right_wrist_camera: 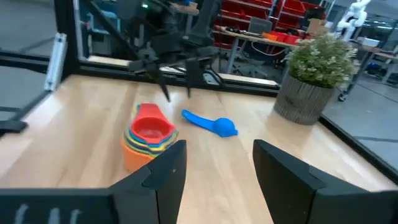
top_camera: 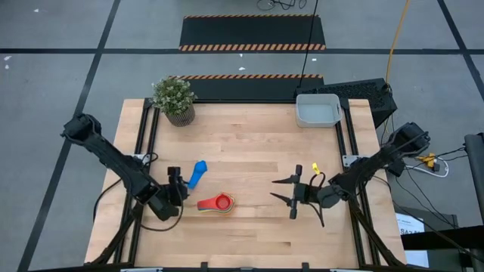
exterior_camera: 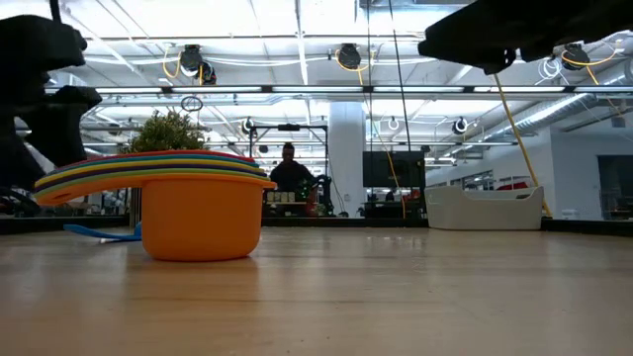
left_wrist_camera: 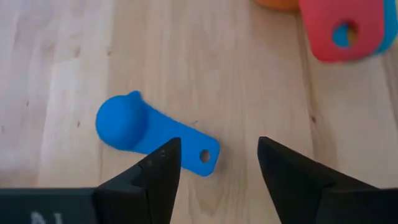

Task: Nest measuring cups in basket
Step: Stack the light blue measuring cup on the red measuring cup

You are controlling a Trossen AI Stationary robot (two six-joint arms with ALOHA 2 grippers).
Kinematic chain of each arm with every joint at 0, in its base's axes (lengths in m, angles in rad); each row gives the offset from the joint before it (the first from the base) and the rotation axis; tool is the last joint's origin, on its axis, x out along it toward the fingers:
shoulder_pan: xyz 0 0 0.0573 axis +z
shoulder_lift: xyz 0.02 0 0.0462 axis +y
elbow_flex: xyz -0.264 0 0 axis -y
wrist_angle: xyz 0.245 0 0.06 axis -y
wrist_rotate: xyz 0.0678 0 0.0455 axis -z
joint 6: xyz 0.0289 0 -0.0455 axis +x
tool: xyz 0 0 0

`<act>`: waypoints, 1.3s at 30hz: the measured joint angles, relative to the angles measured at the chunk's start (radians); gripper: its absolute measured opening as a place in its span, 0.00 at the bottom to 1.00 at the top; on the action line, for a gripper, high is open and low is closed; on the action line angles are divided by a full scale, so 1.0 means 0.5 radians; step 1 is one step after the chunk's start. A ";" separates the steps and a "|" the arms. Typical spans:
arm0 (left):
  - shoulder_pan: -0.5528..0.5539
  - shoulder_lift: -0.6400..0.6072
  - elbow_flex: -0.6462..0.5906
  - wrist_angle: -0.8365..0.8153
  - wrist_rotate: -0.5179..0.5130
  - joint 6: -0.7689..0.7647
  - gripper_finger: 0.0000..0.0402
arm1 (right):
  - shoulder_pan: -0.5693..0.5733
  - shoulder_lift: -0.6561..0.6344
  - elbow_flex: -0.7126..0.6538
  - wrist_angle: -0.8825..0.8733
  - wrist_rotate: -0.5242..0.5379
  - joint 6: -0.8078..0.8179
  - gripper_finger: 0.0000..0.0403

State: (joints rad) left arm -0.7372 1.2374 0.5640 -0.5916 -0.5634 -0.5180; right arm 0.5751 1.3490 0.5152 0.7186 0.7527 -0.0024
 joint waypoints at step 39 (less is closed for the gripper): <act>0.196 0.459 0.003 0.029 0.067 0.494 0.19 | -0.262 -0.173 0.000 -0.253 -0.361 -0.076 0.45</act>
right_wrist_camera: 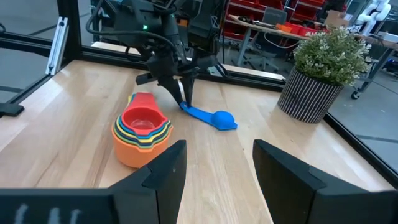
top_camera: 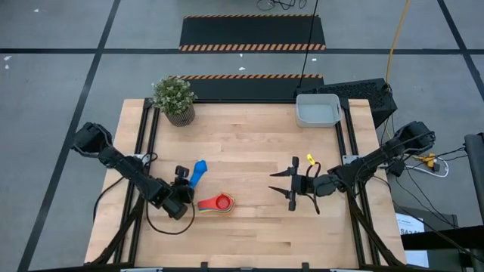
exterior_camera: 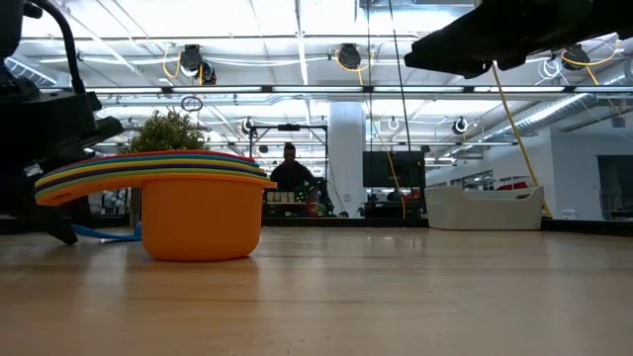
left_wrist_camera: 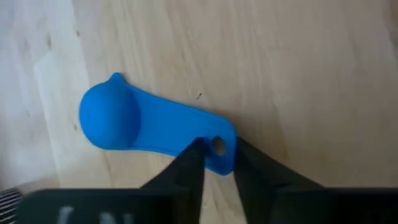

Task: Nest measuring cups in basket
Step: Stack the light blue measuring cup on the red measuring cup

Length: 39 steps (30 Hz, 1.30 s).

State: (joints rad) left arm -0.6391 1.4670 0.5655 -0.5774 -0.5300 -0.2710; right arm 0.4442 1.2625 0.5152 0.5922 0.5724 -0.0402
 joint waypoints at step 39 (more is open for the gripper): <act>-0.039 -0.109 0.434 0.013 -1.005 -0.344 0.02 | -0.037 0.000 0.000 0.063 0.006 -0.667 0.45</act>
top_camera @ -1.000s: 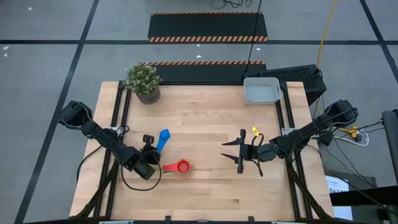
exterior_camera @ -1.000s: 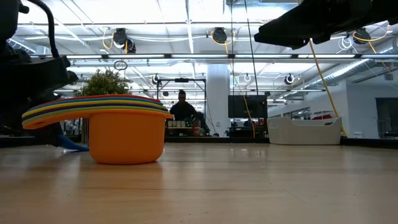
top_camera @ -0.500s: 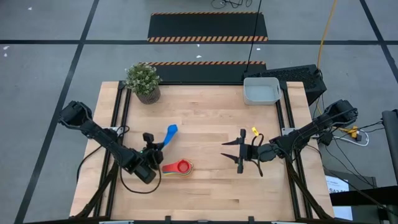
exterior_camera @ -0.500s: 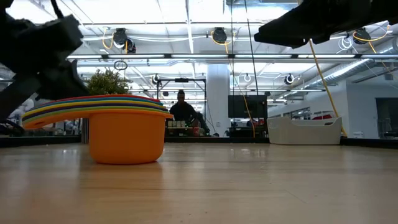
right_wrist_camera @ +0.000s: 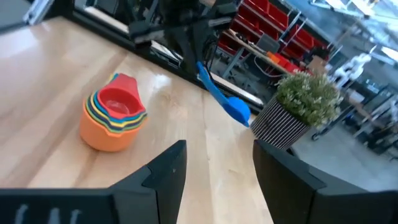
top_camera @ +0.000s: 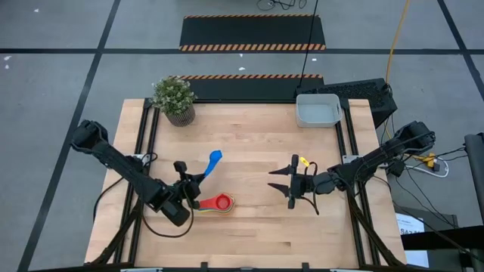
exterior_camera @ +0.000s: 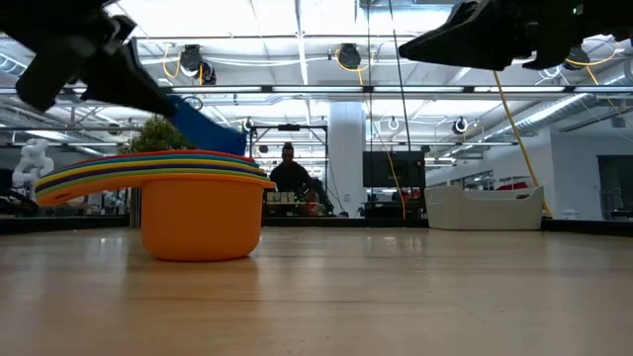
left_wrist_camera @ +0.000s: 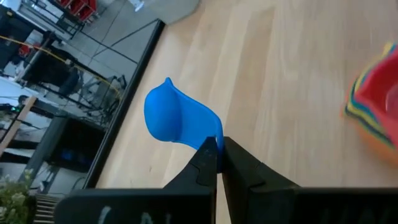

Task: Nest measuring cups in basket
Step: Stack the light blue measuring cup on the red measuring cup

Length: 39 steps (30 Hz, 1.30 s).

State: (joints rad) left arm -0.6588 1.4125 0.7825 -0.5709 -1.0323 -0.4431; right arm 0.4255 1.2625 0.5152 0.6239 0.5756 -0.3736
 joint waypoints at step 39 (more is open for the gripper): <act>-0.077 -0.054 0.279 1.285 -0.243 0.256 0.02 | 0.076 0.000 0.000 0.508 -0.003 -1.459 0.45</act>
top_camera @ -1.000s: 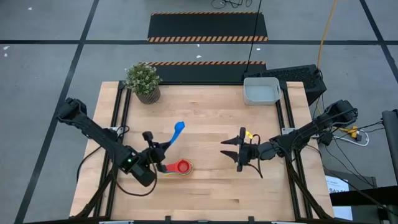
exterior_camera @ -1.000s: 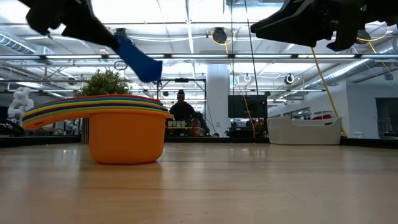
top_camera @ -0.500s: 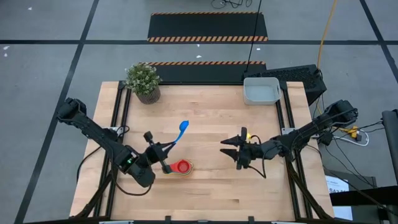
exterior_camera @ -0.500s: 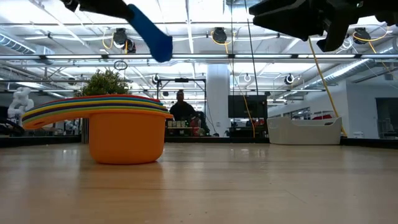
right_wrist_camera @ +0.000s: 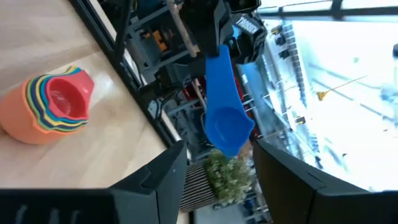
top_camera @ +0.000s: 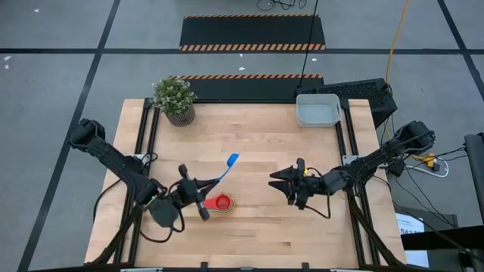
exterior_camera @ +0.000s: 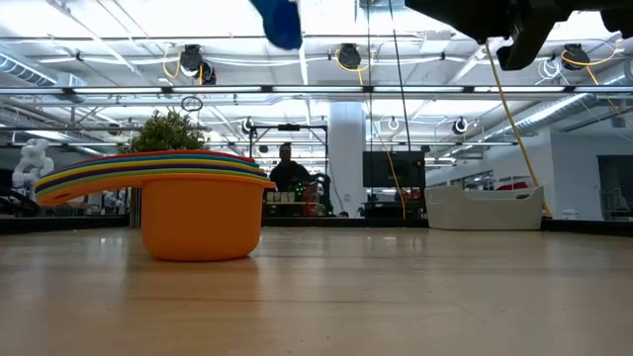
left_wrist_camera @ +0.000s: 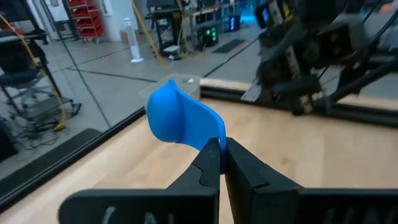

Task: Nest measuring cups in basket
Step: Stack the light blue measuring cup on the red measuring cup

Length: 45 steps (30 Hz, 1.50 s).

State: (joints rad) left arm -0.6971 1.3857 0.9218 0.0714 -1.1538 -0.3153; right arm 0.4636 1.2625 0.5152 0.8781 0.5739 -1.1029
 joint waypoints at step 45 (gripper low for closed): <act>0.082 0.001 -0.001 1.228 0.462 0.050 0.02 | -0.011 0.001 -0.001 0.511 -0.380 -1.799 0.51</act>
State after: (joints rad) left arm -0.6560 1.3861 0.9215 0.6854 -0.9227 -0.2905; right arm 0.4579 1.2629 0.5148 1.1334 0.3838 -2.0022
